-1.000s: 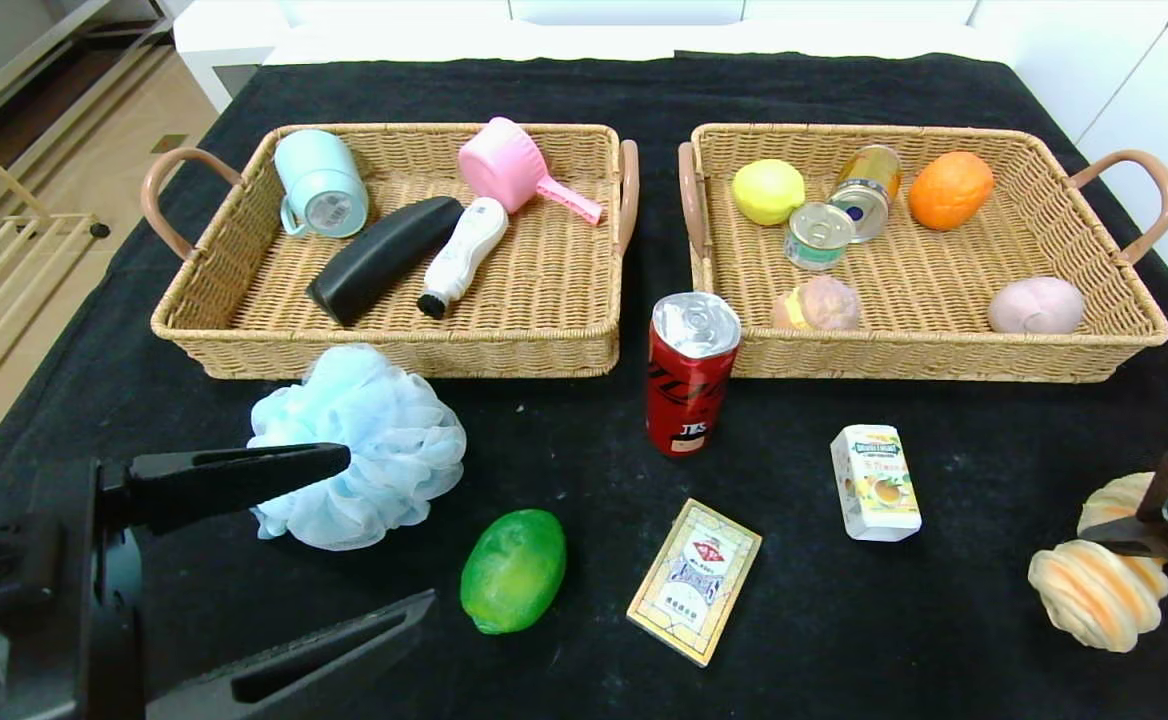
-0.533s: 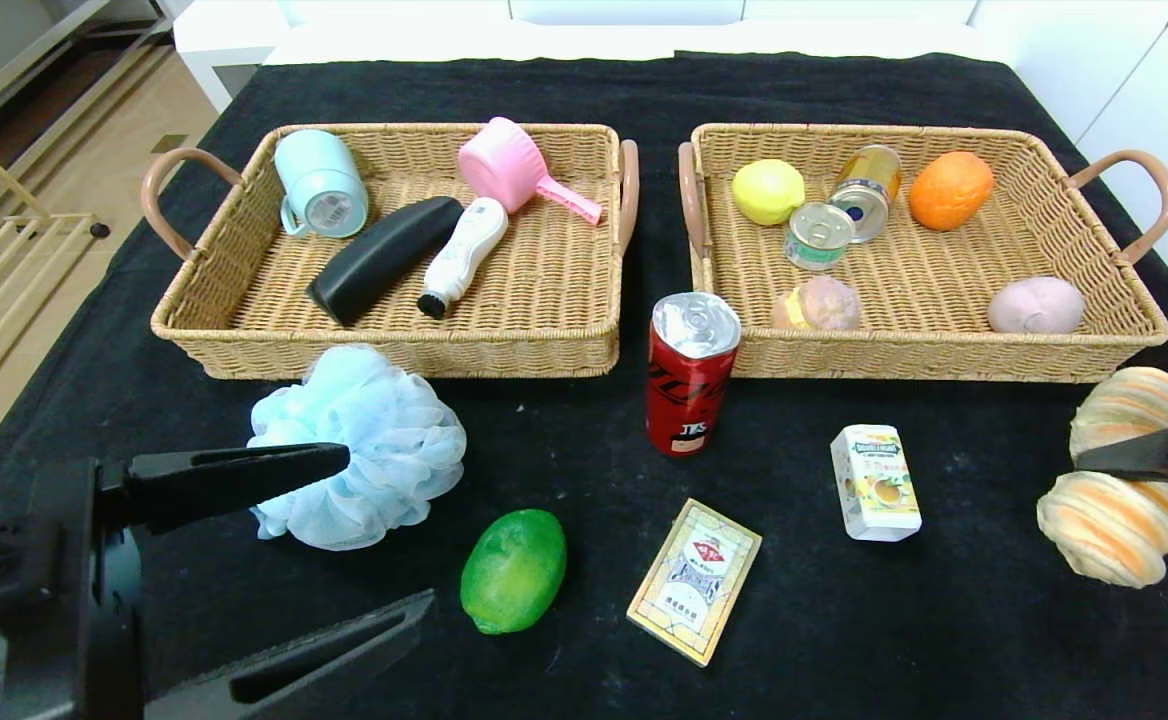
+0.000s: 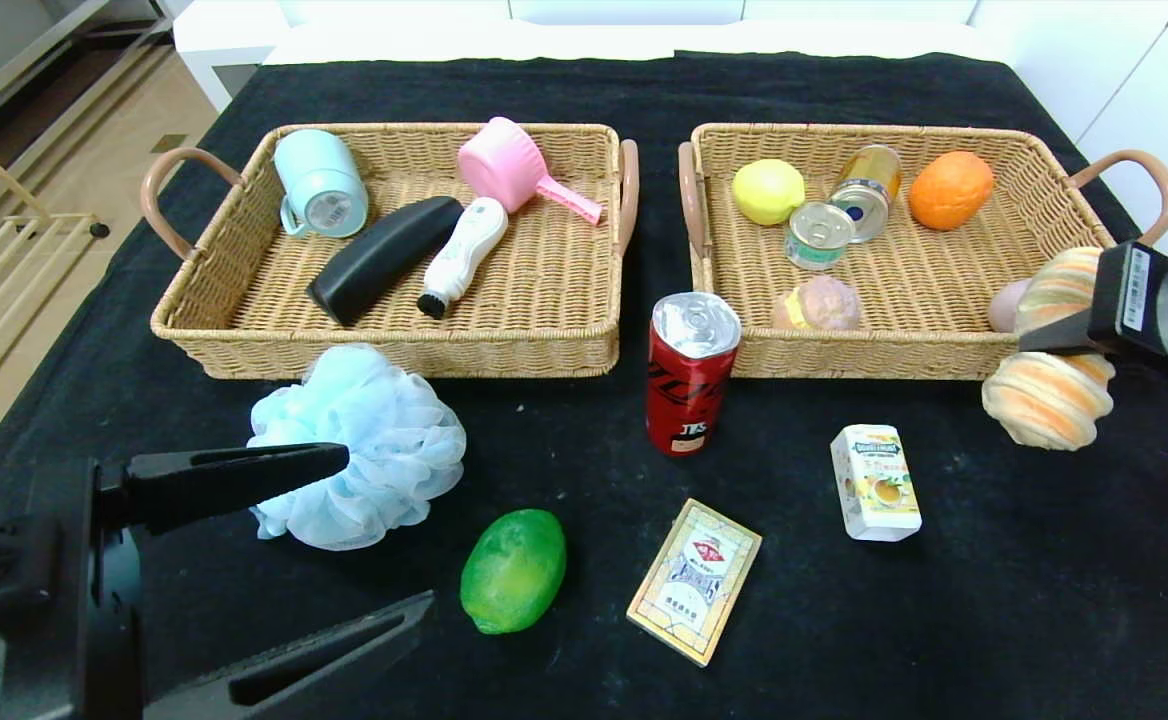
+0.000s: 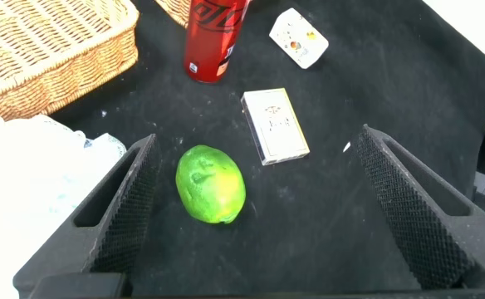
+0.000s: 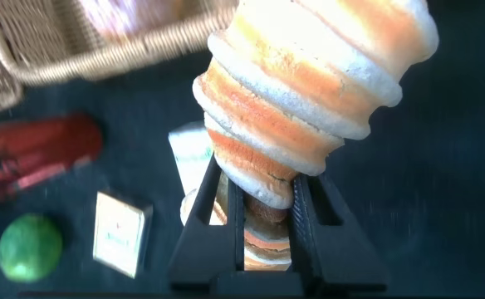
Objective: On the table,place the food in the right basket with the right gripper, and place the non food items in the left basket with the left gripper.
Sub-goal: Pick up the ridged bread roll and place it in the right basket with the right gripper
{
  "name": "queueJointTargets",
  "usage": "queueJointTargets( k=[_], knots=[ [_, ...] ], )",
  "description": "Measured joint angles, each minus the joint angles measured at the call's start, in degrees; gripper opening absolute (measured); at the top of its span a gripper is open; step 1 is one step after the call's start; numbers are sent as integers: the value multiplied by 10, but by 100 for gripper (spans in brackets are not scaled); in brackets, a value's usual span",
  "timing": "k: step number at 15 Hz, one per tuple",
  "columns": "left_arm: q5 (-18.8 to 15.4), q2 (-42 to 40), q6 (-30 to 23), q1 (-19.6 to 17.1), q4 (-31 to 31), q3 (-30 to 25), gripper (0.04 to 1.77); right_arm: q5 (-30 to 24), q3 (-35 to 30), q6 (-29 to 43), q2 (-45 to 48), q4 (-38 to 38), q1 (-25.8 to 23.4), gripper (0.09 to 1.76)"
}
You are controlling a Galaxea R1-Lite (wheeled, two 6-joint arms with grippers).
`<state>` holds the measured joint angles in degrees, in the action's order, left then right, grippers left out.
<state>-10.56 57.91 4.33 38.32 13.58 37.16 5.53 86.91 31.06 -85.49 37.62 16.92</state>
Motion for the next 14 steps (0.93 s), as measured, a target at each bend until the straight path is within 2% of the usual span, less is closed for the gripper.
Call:
queueJointTargets(
  k=[3,5,9,14],
  knots=[
    [0,0,1,0,0,0,172,33,61,-37,-44,-16,2,40],
    [0,0,1,0,0,0,172,52,84,-48,-68,-59,1,40],
    [0,-2,2,0,4,1,172,62,89,-65,-101,-187,-10,40],
    [0,-8,6,0,5,2,172,75,93,-81,-135,-251,-19,40]
  ],
)
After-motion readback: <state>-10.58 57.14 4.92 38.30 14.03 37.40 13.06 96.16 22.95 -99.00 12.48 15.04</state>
